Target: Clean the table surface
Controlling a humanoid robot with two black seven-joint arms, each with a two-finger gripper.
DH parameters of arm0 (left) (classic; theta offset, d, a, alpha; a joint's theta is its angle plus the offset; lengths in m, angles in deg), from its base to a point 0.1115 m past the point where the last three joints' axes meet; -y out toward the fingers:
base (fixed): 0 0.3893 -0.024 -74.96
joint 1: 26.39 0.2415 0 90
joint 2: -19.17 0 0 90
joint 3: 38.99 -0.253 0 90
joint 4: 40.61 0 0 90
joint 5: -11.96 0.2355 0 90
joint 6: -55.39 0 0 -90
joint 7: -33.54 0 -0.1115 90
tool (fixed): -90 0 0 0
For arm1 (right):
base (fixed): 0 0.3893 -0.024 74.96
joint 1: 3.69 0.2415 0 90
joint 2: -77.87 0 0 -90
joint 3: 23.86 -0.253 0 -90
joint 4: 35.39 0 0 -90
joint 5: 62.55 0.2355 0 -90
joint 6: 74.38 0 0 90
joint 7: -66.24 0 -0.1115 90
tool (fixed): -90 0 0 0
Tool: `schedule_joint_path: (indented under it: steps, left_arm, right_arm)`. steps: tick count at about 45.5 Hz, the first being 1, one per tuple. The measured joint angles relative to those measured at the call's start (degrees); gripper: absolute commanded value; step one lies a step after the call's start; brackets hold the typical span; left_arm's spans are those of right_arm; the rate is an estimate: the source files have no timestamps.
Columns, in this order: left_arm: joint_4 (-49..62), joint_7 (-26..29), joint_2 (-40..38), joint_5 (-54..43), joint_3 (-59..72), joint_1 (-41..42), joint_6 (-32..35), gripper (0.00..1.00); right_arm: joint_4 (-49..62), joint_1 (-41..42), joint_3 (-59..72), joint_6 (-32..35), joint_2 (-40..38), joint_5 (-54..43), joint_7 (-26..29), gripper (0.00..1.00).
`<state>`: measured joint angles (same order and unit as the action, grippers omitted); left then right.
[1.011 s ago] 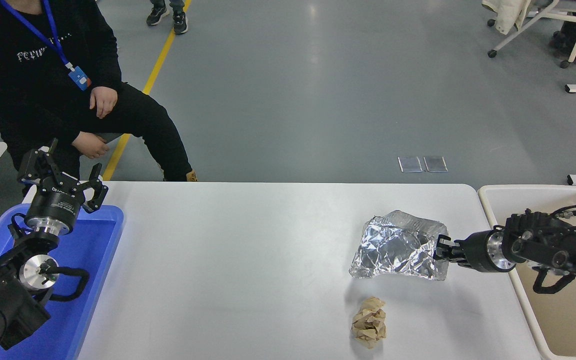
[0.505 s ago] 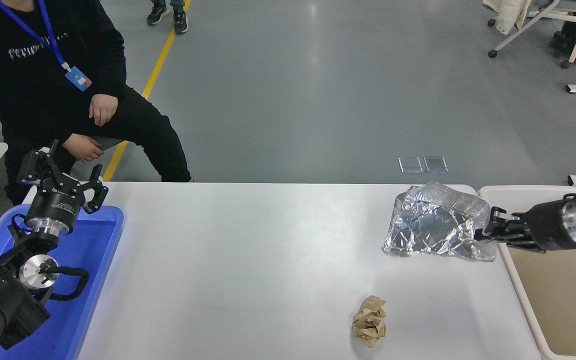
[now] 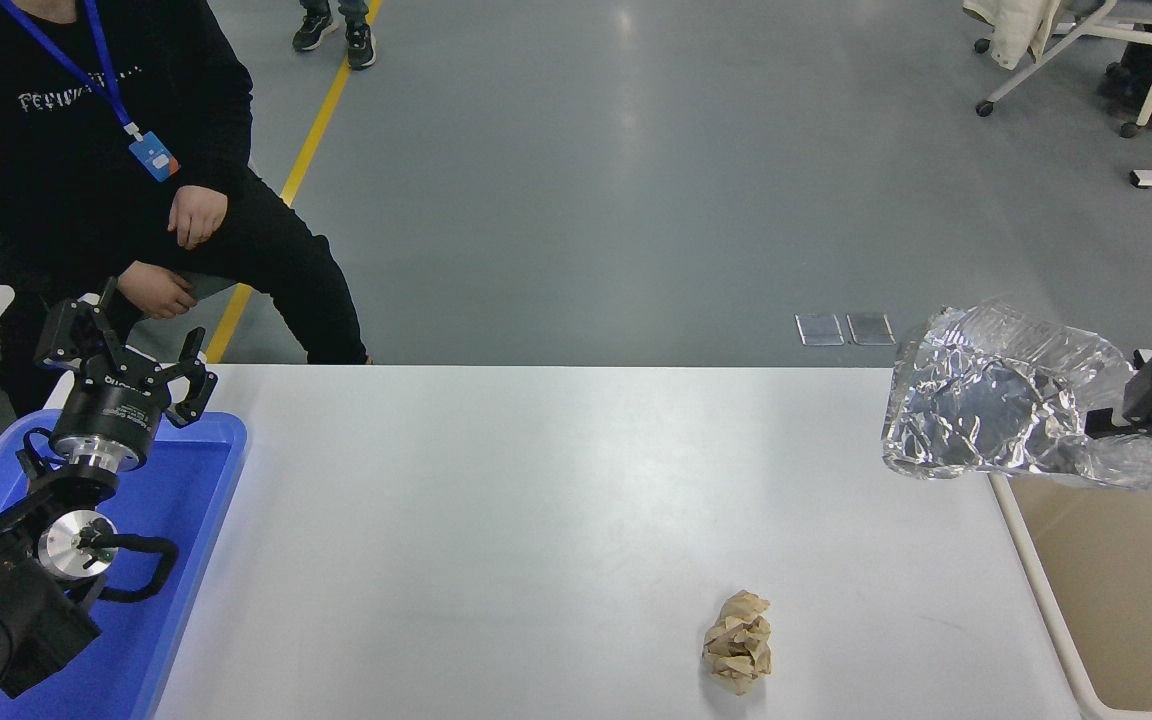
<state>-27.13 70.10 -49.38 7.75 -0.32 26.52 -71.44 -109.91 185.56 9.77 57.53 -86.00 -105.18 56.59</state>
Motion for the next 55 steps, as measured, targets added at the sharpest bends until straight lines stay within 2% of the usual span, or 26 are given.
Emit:
schedule_joint_path:
  steps: [14,23,31,41,55]
  left_arm:
    - [0.02,0.0,0.0,0.0,0.0,0.0,0.0,1.0]
    - [0.03,0.0,0.0,0.0,0.0,0.01,0.04,1.0]
    - [-0.01,0.0,0.0,0.0,0.0,0.01,0.06,1.0]
    - [-0.02,0.0,0.0,0.0,0.0,0.01,0.08,1.0]
    - [-0.02,0.0,0.0,0.0,0.0,0.01,0.1,1.0]
  right_arm:
    - [3.13,0.46,-0.05,1.25,-1.03,-1.4,0.0,0.0]
    - [14.36,-2.94,-0.79,0.95,1.89,0.21,-0.34,0.0]
    - [26.77,-12.37,-4.21,-1.17,6.78,5.72,-0.51,0.0]
    - [40.57,-27.88,-11.06,-7.73,14.96,13.48,-0.59,0.0]
    - [67.38,-48.5,-22.24,-16.38,33.89,27.27,-0.47,0.0]
